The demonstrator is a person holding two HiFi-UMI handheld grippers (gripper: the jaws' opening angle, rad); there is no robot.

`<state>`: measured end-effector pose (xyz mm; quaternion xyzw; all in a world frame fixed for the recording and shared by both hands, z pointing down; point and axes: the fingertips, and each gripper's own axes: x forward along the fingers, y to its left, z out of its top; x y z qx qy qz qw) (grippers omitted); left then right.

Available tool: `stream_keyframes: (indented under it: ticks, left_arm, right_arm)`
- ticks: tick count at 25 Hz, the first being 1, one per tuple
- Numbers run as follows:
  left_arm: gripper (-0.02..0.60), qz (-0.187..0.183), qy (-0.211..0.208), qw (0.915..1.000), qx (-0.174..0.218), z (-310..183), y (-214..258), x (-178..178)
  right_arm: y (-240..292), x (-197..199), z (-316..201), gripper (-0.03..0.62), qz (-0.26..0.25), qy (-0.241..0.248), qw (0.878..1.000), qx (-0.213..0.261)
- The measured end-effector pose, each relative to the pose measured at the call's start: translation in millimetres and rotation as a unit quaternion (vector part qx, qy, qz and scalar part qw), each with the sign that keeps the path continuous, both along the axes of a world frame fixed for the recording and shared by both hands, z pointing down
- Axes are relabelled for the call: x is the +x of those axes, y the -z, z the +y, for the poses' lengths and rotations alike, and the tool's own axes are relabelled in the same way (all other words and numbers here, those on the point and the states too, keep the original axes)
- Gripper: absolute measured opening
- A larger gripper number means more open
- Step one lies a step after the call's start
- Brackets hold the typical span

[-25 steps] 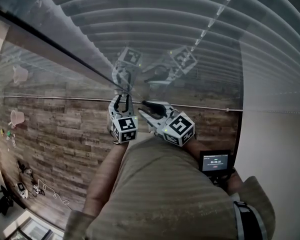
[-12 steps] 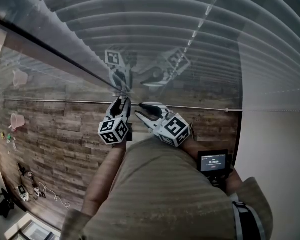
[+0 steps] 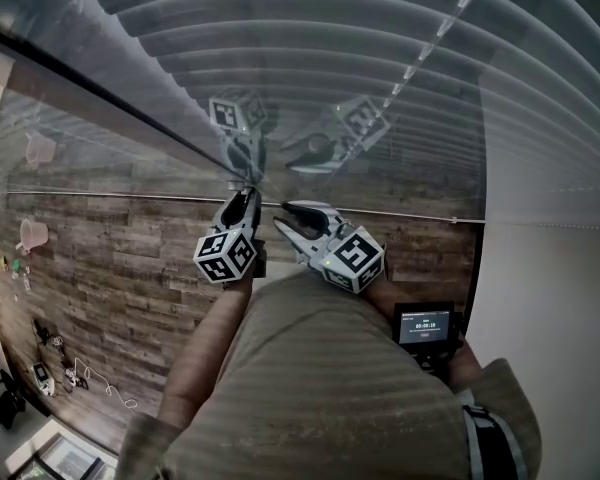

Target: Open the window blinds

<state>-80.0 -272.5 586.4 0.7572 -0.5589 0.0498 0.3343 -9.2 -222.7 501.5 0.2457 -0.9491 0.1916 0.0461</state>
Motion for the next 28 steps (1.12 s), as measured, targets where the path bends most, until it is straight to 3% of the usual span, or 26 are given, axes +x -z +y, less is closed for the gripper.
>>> stream_keyframes:
  ticks: [7,15,25,26,28]
  left_arm:
    - [0.137,-0.129,-0.036,0.9904,0.034,0.8,-0.3,3.3]
    - [0.137,-0.251,-0.073,0.9617,0.082,3.3,1.6,7.1]
    - [0.137,-0.342,-0.081,0.9327,0.083,5.1,-4.4,8.1]
    - [0.138,-0.338,-0.082,0.9342,0.079,5.3,-5.0,7.9]
    - [0.140,-0.307,-0.084,0.9461,0.060,5.6,-5.9,6.7]
  right_arm:
    - [-2.3,-2.7,-4.7,0.115,-0.003,-0.005,1.000,-0.004]
    - [-2.3,-6.9,-5.6,0.114,-0.003,-0.006,1.000,-0.006]
    - [-5.4,-8.3,-3.9,0.114,0.001,-0.004,1.000,-0.011]
    - [-5.5,-8.7,-3.3,0.115,0.000,-0.004,1.000,-0.013]
    - [-4.9,-9.5,-2.7,0.115,-0.003,-0.003,1.000,-0.015]
